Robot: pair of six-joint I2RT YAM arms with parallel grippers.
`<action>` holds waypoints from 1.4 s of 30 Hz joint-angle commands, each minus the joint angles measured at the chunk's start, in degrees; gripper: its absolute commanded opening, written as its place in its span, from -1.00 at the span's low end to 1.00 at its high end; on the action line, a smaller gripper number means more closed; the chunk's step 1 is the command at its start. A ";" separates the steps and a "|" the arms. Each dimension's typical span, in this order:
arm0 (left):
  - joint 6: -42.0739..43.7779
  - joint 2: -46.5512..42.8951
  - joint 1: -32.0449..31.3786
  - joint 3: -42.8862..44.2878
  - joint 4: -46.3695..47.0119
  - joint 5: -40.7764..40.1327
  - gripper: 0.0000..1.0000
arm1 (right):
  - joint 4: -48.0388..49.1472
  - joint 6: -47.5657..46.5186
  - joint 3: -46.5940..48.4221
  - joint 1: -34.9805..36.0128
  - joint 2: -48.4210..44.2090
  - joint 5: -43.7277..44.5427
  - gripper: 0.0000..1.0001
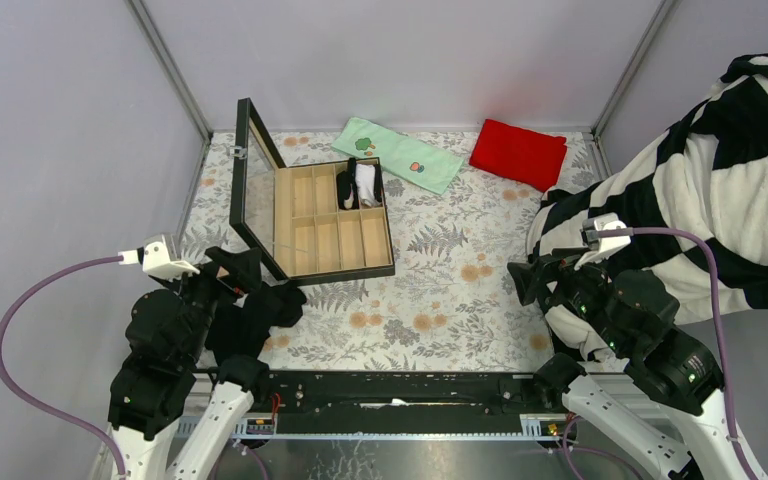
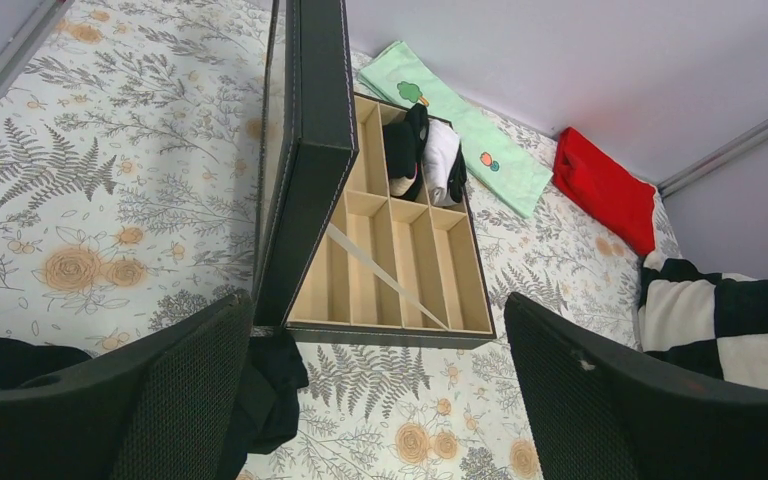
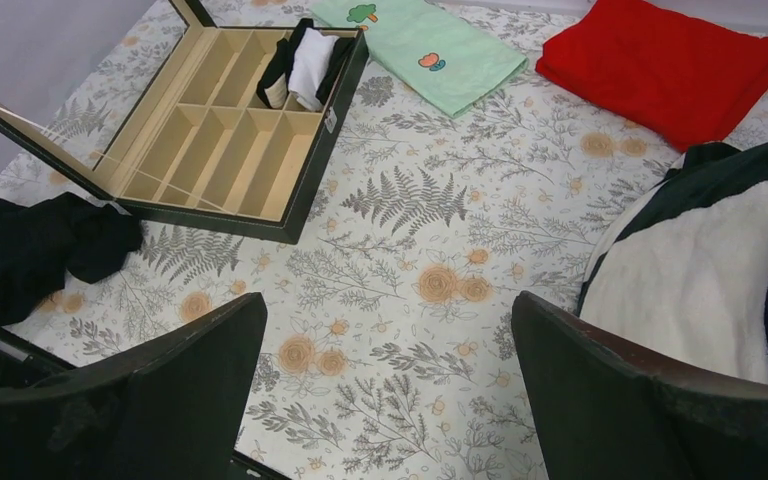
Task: Roll the underwear
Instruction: Move the storage box to the center of the board.
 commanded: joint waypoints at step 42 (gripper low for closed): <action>2.92 -6.58 0.30 -8.95 9.65 -1.59 0.97 | 25.52 24.89 0.11 -0.09 66.77 -5.11 0.99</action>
